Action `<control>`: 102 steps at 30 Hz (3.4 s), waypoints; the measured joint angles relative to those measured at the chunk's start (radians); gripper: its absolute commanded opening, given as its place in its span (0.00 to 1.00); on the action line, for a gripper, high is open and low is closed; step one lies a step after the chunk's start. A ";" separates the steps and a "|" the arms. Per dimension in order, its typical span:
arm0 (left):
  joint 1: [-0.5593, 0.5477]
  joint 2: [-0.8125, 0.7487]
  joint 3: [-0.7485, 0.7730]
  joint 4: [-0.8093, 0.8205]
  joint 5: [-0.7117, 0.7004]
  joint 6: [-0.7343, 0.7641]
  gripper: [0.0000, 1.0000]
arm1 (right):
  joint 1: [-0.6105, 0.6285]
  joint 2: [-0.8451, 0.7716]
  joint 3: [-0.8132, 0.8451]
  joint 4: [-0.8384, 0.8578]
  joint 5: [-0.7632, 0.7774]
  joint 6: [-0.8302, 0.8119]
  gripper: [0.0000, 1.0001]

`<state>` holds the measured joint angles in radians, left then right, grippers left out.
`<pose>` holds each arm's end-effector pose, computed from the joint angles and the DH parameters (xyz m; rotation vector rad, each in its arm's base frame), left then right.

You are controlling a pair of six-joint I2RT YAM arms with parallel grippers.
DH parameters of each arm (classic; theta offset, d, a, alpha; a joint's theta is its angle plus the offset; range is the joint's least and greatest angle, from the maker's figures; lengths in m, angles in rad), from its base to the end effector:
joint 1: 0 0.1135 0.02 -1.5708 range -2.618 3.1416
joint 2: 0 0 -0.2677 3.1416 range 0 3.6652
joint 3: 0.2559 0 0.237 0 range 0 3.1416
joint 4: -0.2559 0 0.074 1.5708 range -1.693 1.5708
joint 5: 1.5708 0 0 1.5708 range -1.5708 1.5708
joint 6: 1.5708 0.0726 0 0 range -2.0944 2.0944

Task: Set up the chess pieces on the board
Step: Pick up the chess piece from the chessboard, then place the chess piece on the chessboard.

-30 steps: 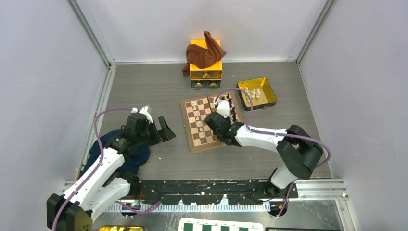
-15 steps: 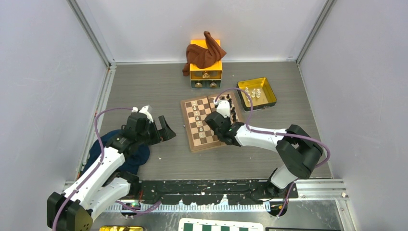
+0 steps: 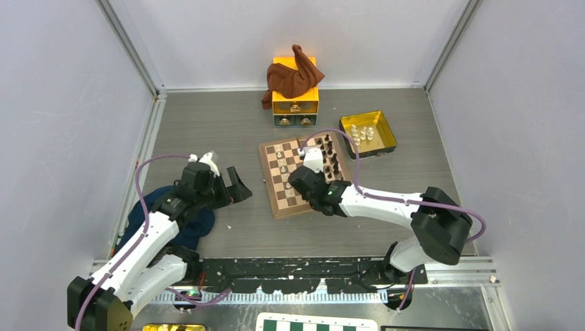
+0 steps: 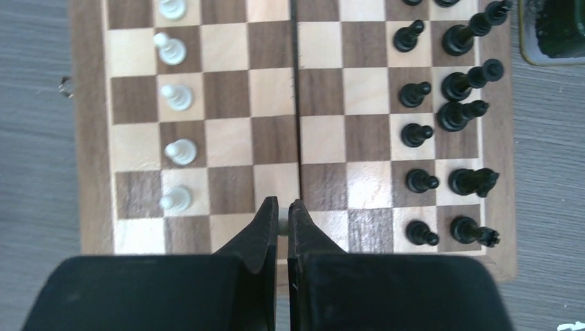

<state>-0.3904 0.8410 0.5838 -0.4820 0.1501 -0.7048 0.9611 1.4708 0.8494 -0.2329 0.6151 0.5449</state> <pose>0.1681 -0.0809 0.2145 -0.2985 2.3944 -0.7092 0.2074 0.2237 0.1946 -0.2003 2.2259 0.0539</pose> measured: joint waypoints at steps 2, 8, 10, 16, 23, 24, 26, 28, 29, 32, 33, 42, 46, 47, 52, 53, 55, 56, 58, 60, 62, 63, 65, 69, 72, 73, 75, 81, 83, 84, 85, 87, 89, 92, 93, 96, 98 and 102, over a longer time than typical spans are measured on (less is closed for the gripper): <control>0.000 -0.003 -0.001 0.000 0.000 0.000 1.00 | 0.034 0.000 0.009 -0.011 0.006 0.000 0.01; 0.000 -0.008 -0.001 0.000 0.000 -0.003 1.00 | 0.122 0.011 0.022 -0.027 0.022 0.007 0.01; 0.000 -0.008 -0.001 0.000 0.000 -0.003 1.00 | 0.148 0.032 0.033 -0.026 0.029 0.008 0.01; 0.000 -0.008 -0.001 0.000 0.000 -0.003 1.00 | 0.189 0.106 0.066 -0.020 0.042 0.007 0.01; 0.000 -0.008 -0.001 0.000 0.000 -0.003 1.00 | 0.204 0.142 0.076 0.008 0.058 -0.006 0.01; 0.000 -0.008 -0.001 0.000 0.000 -0.003 1.00 | 0.204 0.143 0.076 0.013 0.061 -0.009 0.01; 0.000 -0.008 -0.001 0.000 0.000 -0.003 1.00 | 0.205 0.146 0.076 0.027 0.065 -0.013 0.01; 0.000 -0.008 -0.002 0.000 0.000 -0.003 1.00 | 0.205 0.149 0.076 0.037 0.066 -0.015 0.01; 0.000 -0.008 -0.002 0.000 0.000 -0.003 1.00 | 0.205 0.151 0.076 0.042 0.067 -0.016 0.01; 0.000 -0.008 -0.002 0.000 0.000 -0.003 1.00 | 0.205 0.158 0.076 0.053 0.068 -0.016 0.01; 0.000 -0.008 -0.003 0.000 0.000 -0.002 1.00 | 0.205 0.161 0.076 0.055 0.068 -0.016 0.01; 0.000 -0.008 -0.005 0.000 0.000 -0.002 1.00 | 0.205 0.182 0.076 0.062 0.068 -0.016 0.01; 0.000 -0.008 -0.005 0.000 0.000 -0.003 1.00 | 0.205 0.185 0.076 0.062 0.068 -0.016 0.01; 0.000 -0.008 -0.006 0.000 0.000 -0.002 1.00 | 0.205 0.186 0.076 0.062 0.069 -0.016 0.01; 0.000 -0.008 -0.009 0.000 0.000 -0.003 1.00 | 0.205 0.186 0.076 0.061 0.072 -0.016 0.01; 0.000 -0.008 -0.009 0.000 0.000 -0.003 1.00 | 0.205 0.186 0.076 0.061 0.072 -0.016 0.01; 0.000 -0.008 -0.009 0.000 0.001 -0.002 1.00 | 0.205 0.186 0.076 0.061 0.072 -0.016 0.05; 0.000 -0.008 -0.010 0.000 0.001 -0.003 1.00 | 0.205 0.186 0.076 0.060 0.072 -0.016 0.09; 0.000 -0.008 -0.011 0.001 0.001 -0.003 1.00 | 0.205 0.186 0.076 0.060 0.072 -0.015 0.18; 0.000 -0.008 -0.012 0.000 0.001 -0.003 1.00 | 0.205 0.186 0.076 0.060 0.072 -0.014 0.25; 0.000 -0.008 -0.013 0.000 0.001 -0.003 1.00 | 0.205 0.186 0.076 0.059 0.072 -0.013 0.30; 0.000 -0.008 -0.013 0.001 0.001 -0.003 1.00 | 0.205 0.186 0.076 0.059 0.072 -0.013 0.32; 0.000 -0.008 -0.014 0.000 0.001 -0.003 1.00 | 0.205 0.186 0.076 0.058 0.072 -0.013 0.33; 0.000 -0.008 -0.014 0.001 0.001 -0.003 1.00 | 0.205 0.186 0.076 0.055 0.072 -0.013 0.34; 0.000 -0.008 -0.014 0.001 0.001 -0.003 1.00 | 0.205 0.185 0.076 0.052 0.072 -0.015 0.34; 0.000 -0.008 -0.014 0.001 0.002 -0.003 1.00 | 0.205 0.185 0.076 0.052 0.072 -0.015 0.35; 0.000 -0.008 -0.014 0.001 0.002 -0.003 1.00 | 0.205 0.185 0.076 0.051 0.072 -0.016 0.35; 0.000 -0.008 -0.014 0.001 0.005 -0.003 1.00 | 0.205 0.185 0.076 0.042 0.072 -0.016 0.36; 0.000 -0.008 -0.014 0.001 0.005 -0.003 1.00 | 0.205 0.185 0.076 0.039 0.072 -0.016 0.36; 0.000 -0.008 -0.014 0.001 0.005 -0.003 1.00 | 0.205 0.185 0.076 0.038 0.072 -0.016 0.36; 0.000 -0.008 -0.014 0.001 0.006 -0.003 1.00 | 0.205 0.185 0.076 0.036 0.072 -0.016 0.36; 0.000 -0.009 -0.014 0.001 0.008 -0.003 1.00 | 0.205 0.185 0.076 0.035 0.072 -0.015 0.36; 0.000 -0.010 -0.017 0.001 0.008 -0.003 1.00 | 0.205 0.185 0.076 0.032 0.073 -0.015 0.36; 0.000 -0.011 -0.018 0.001 0.008 -0.003 1.00 | 0.205 0.185 0.076 0.029 0.076 -0.015 0.36; 0.000 -0.011 -0.018 0.002 0.008 -0.003 1.00 | 0.205 0.185 0.076 0.028 0.076 -0.015 0.36; 0.000 -0.011 -0.018 0.002 0.008 -0.004 1.00 | 0.205 0.185 0.076 0.024 0.080 -0.015 0.36; -0.001 -0.011 -0.018 0.003 0.008 -0.005 1.00 | 0.205 0.185 0.076 0.022 0.080 -0.015 0.36; -0.002 -0.012 -0.020 0.003 0.008 -0.007 1.00 | 0.205 0.184 0.076 0.022 0.080 -0.016 0.37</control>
<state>-0.3927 0.8291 0.5640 -0.4789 0.1581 -0.7116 1.1660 1.6550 0.9257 -0.2111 0.6949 0.5293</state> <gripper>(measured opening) 0.995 0.359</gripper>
